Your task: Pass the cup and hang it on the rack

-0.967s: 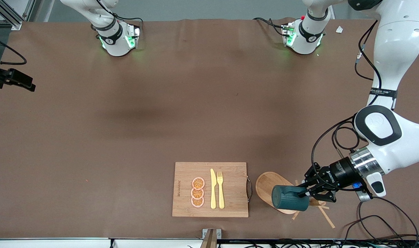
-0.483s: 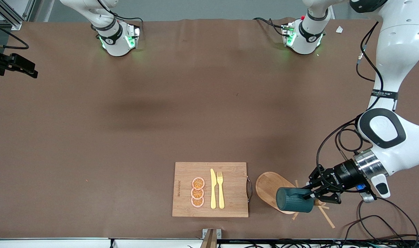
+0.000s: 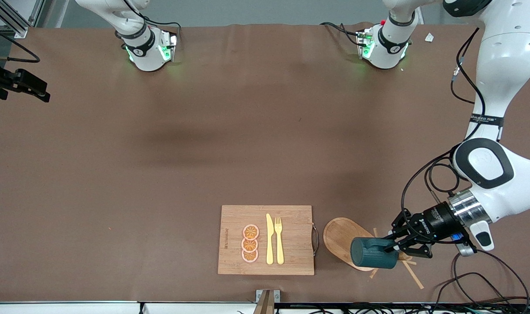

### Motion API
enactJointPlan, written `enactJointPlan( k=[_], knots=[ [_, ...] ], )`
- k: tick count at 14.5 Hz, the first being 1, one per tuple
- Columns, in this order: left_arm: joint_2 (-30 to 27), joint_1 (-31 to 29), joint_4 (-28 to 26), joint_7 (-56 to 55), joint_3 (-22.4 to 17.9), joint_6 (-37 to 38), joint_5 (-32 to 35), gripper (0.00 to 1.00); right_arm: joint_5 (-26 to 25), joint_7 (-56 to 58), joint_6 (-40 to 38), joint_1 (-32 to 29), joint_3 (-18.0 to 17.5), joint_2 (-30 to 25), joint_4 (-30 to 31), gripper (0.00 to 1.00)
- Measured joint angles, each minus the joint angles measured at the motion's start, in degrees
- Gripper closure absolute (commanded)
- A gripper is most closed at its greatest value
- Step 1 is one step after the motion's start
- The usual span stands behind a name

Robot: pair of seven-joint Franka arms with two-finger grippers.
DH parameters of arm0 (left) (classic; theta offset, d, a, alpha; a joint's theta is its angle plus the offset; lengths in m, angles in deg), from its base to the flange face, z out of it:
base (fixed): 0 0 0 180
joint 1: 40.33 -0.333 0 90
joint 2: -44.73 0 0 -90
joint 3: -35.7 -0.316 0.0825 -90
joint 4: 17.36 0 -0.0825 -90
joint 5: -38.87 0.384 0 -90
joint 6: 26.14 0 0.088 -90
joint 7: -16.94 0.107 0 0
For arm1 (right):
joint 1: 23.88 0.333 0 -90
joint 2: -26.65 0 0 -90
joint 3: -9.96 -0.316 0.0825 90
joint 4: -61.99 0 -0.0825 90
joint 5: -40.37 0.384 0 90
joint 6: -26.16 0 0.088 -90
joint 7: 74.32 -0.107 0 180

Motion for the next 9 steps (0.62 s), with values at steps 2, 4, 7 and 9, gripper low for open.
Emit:
enactJointPlan(
  k=[2, 4, 7, 9],
  knots=[
    [0.0, -0.1, 0.0, 0.0, 0.0, 0.0, 0.0, 0.67, 0.0, 0.0, 0.4, 0.0, 0.0, 0.0, 0.0, 0.00],
    [0.0, -0.2, 0.0, 0.0, 0.0, 0.0, 0.0, 0.29, 0.0, 0.0, 0.5, 0.0, 0.0, 0.0, 0.0, 0.00],
    [0.0, -0.2, 0.0, 0.1, 0.0, 0.0, 0.0, 0.00, 0.5, 0.0, 0.6, 0.0, -0.1, 0.0, 0.0, 0.00],
    [-0.1, -0.2, 0.2, 0.4, 0.2, 0.0, 0.0, 0.00, 1.4, 0.0, 1.0, 0.1, -0.1, 0.0, 0.0, 0.00]
  ],
)
